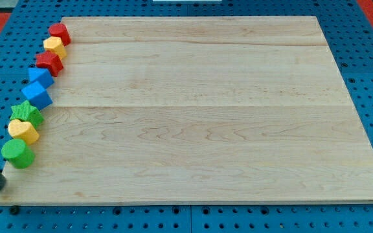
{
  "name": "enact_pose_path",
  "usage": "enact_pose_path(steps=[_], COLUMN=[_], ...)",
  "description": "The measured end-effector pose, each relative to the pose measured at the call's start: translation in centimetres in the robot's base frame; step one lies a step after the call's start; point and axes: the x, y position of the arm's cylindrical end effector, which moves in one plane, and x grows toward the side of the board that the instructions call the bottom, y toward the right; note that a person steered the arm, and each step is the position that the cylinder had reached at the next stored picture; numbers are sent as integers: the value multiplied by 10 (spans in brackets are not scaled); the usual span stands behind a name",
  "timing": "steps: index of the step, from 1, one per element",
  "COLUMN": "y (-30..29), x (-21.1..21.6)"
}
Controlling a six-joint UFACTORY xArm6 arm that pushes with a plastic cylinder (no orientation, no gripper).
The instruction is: Move the green circle parallel to the right of the triangle
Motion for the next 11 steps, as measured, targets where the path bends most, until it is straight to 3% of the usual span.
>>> enact_pose_path(steps=[2,5,6,8,9,11], y=[24,34,75,254,294,452], x=[-45,-67,-65,-52,-56,-147])
